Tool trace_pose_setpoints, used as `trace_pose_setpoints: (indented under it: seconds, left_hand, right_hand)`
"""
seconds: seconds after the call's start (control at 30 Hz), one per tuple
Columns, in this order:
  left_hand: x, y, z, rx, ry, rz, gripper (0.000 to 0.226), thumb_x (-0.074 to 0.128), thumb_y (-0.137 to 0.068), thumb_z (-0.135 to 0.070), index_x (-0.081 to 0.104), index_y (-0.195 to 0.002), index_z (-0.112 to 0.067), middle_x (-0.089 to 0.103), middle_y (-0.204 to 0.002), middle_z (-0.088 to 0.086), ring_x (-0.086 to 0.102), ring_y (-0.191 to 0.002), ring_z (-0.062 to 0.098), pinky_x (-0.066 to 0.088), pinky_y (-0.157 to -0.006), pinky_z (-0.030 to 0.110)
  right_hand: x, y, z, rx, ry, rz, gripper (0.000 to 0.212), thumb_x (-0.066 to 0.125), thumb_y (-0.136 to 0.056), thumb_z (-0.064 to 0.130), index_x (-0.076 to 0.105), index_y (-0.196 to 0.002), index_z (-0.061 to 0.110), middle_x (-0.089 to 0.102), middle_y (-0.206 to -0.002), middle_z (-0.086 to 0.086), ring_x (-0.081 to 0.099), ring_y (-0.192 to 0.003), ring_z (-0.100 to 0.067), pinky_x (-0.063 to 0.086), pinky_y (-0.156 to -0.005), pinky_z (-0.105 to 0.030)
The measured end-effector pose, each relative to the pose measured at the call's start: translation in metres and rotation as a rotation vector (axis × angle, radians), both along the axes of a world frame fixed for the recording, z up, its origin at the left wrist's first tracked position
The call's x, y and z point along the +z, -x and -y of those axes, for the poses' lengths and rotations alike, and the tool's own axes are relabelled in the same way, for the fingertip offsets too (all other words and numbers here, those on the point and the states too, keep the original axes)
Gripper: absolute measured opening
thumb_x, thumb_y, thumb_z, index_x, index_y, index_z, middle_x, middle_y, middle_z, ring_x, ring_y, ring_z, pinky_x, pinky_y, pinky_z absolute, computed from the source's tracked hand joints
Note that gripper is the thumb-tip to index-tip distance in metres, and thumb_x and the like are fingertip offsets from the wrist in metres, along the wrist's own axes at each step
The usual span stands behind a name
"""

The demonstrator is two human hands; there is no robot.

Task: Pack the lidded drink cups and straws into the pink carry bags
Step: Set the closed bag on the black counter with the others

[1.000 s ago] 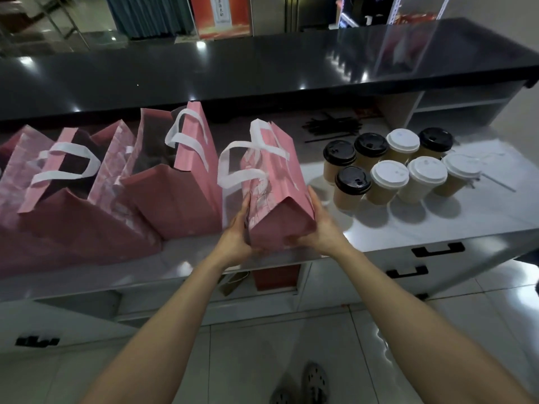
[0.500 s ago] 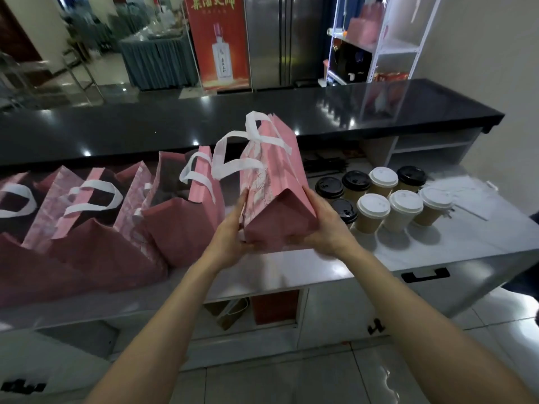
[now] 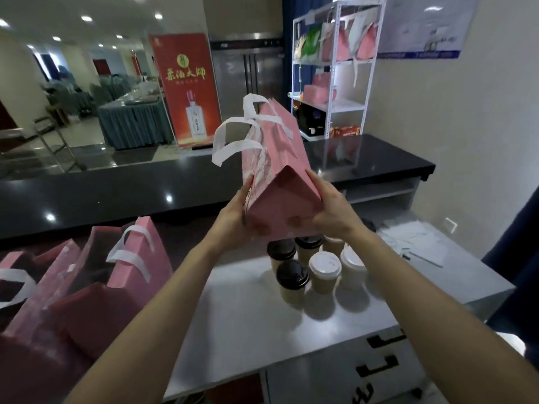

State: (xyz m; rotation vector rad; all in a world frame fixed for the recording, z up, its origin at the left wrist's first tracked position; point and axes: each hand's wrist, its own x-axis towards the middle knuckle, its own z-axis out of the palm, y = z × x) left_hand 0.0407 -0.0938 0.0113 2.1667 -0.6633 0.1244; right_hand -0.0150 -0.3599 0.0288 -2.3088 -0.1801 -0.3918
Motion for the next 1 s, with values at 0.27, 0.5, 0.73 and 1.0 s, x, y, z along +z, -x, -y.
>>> trace_pose_setpoints:
  seconds: [0.27, 0.5, 0.73, 1.0]
  left_hand:
    - [0.008, -0.116, 0.171, -0.065, 0.084, -0.065, 0.143, 0.102, -0.071, -0.014, 0.008, -0.173, -0.046, 0.042, -0.169, -0.011, 0.048, -0.152, 0.014, 0.043, -0.125, 0.046]
    - [-0.002, -0.211, 0.313, -0.053, 0.140, -0.216, 0.136, 0.100, -0.074, -0.009, 0.013, -0.174, -0.037, 0.060, -0.151, -0.014, 0.071, -0.123, 0.003, 0.058, -0.106, 0.033]
    - [-0.004, -0.280, 0.391, -0.034, 0.111, -0.243, 0.134, 0.099, -0.078, -0.011, 0.010, -0.175, -0.039, 0.052, -0.144, -0.028, 0.068, -0.122, -0.003, 0.057, -0.109, 0.030]
    - [-0.022, -0.298, 0.414, 0.025, 0.113, -0.282, 0.137, 0.102, -0.074, -0.024, 0.009, -0.171, -0.051, 0.055, -0.151, -0.017, 0.071, -0.123, 0.006, 0.060, -0.106, 0.034]
  right_hand:
    - [0.008, -0.119, 0.171, -0.034, 0.055, 0.008, 0.133, 0.098, -0.059, 0.059, 0.024, -0.169, 0.043, 0.051, -0.153, -0.001, 0.053, -0.138, -0.024, 0.049, -0.116, -0.048]
    - [0.006, -0.220, 0.317, 0.013, 0.004, -0.115, 0.130, 0.094, -0.052, 0.064, 0.032, -0.165, 0.047, 0.061, -0.146, 0.001, 0.061, -0.134, -0.019, 0.052, -0.113, -0.045]
    - [-0.002, -0.290, 0.395, 0.053, -0.052, -0.157, 0.134, 0.102, -0.053, 0.061, 0.031, -0.165, 0.046, 0.061, -0.147, 0.005, 0.060, -0.134, -0.017, 0.051, -0.114, -0.045]
    - [-0.021, -0.316, 0.419, 0.085, -0.069, -0.187, 0.127, 0.102, -0.057, 0.052, 0.033, -0.163, 0.050, 0.064, -0.142, 0.008, 0.063, -0.128, -0.013, 0.053, -0.112, -0.042]
